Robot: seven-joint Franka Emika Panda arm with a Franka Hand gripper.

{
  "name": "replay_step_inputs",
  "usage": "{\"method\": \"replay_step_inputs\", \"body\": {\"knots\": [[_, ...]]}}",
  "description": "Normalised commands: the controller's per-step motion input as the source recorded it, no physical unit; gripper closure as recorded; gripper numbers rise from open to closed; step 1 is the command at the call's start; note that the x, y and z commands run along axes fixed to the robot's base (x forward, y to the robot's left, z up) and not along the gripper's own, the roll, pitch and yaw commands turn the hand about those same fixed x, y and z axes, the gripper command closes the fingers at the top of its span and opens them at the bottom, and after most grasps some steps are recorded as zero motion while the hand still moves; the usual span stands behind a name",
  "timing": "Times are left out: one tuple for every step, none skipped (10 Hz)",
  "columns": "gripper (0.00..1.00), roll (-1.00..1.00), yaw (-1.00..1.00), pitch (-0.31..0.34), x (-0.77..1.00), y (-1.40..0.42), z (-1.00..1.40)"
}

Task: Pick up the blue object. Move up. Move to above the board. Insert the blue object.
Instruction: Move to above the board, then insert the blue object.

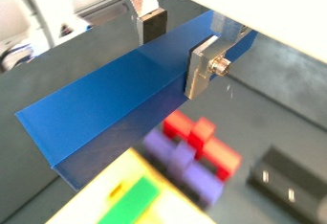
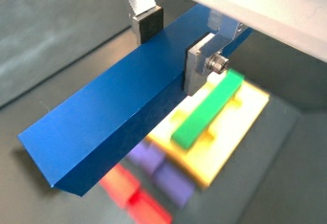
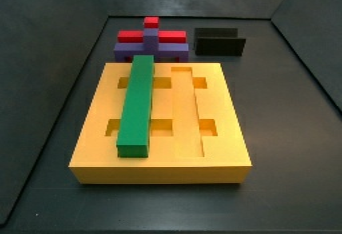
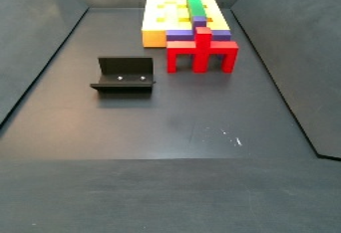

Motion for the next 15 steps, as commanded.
{"method": "replay_step_inputs", "body": {"knots": [[1.0, 0.01, 0.01, 0.169, 0.63, -1.4, 0.17], [1.0, 0.02, 0.01, 0.174, 0.47, -0.95, 0.13], [1.0, 0.04, 0.01, 0.155, 0.32, -0.62, 0.09], [1.0, 0.05, 0.01, 0.12, 0.21, -0.37, 0.07], [1.0, 0.06, 0.01, 0.075, 0.12, -0.2, 0.04], [1.0, 0.15, 0.05, -0.083, 0.0, -0.15, -1.0], [1.0, 0.13, 0.0, -0.073, 0.0, -0.25, -1.0], [1.0, 0.14, 0.0, -0.05, 0.1, -0.32, -1.0], [1.0, 0.13, 0.0, -0.043, 0.21, -0.29, -1.0], [1.0, 0.12, 0.0, -0.047, 0.28, -0.21, -1.0], [1.0, 0.14, 0.0, -0.036, 0.32, -0.17, -1.0], [1.0, 0.16, 0.0, -0.034, 0.39, -0.13, -0.96], [1.0, 0.22, 0.0, 0.0, 0.47, -0.02, -0.85], [1.0, 0.26, 0.0, 0.0, 0.39, 0.0, -0.79], [1.0, 0.28, 0.03, 0.0, 0.27, 0.0, -0.77]]}}
